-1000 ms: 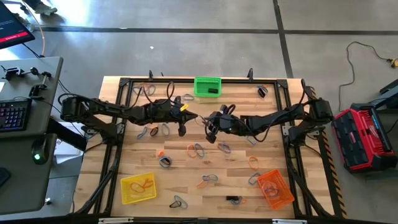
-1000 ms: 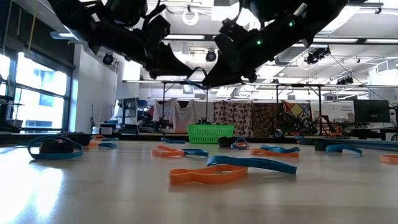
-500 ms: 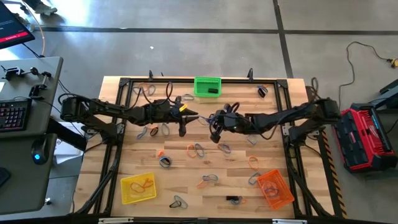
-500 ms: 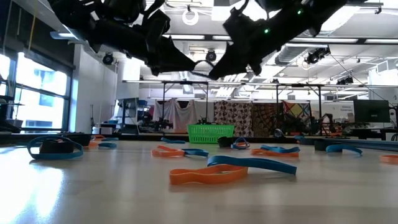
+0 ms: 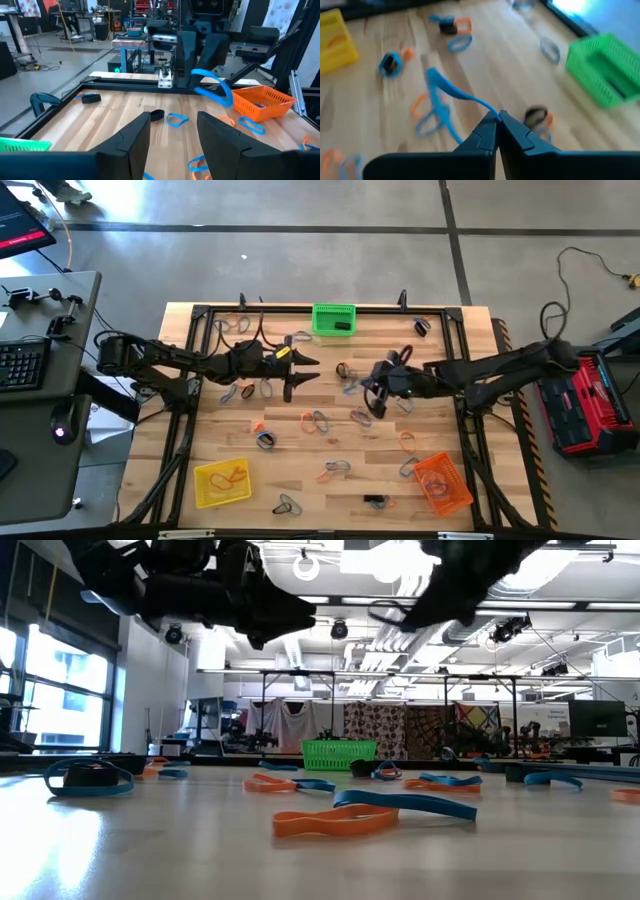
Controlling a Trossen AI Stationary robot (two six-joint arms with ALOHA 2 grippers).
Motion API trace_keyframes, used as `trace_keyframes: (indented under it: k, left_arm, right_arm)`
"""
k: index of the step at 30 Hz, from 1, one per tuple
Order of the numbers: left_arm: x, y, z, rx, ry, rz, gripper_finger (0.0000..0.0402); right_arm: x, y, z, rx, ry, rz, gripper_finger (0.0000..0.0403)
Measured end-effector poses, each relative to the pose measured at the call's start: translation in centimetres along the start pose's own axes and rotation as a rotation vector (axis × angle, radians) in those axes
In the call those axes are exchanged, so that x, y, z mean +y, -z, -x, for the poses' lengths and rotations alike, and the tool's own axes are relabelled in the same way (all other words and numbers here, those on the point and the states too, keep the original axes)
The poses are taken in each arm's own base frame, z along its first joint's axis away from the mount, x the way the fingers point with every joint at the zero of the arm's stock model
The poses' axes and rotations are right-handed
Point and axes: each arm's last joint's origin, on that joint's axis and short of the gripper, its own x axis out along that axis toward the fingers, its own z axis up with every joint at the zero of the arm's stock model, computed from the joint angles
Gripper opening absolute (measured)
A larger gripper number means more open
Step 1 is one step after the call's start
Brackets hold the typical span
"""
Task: Sort rubber bands into baskets
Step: Put the blue rubber band into the orange bin
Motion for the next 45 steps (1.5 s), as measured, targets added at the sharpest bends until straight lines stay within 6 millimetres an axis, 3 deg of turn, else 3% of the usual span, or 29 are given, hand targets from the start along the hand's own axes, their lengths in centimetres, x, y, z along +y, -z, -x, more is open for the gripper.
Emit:
trace_keyframes:
  k: [8, 16, 29, 35, 45]
  left_arm:
    - [0.0, 0.1, 0.0, 0.001, -0.002, -0.008, 0.0157]
    - [0.0, 0.1, 0.0, -0.001, -0.002, 0.007, 0.0157]
    - [0.1, -0.2, 0.0, -0.024, -0.01, 0.01, 0.0157]
    - [0.1, -0.4, 0.1, -0.05, -0.011, 0.006, 0.0157]
    - [0.1, -0.4, 0.1, -0.046, -0.011, 0.006, 0.0157]
  right_arm:
    - [1.2, 2.9, 4.1, 0.215, -0.057, -0.133, 0.0]
    - [3.4, 6.5, 6.9, 0.537, -0.11, -0.343, 0.0]
    - [7.1, 11.0, 11.8, 0.882, -0.037, -0.688, 0.0]
    - [8.8, 13.4, 12.1, 0.983, 0.08, -0.706, 0.0]
    - [10.8, 16.0, 10.4, 1.036, 0.195, -0.62, 0.0]
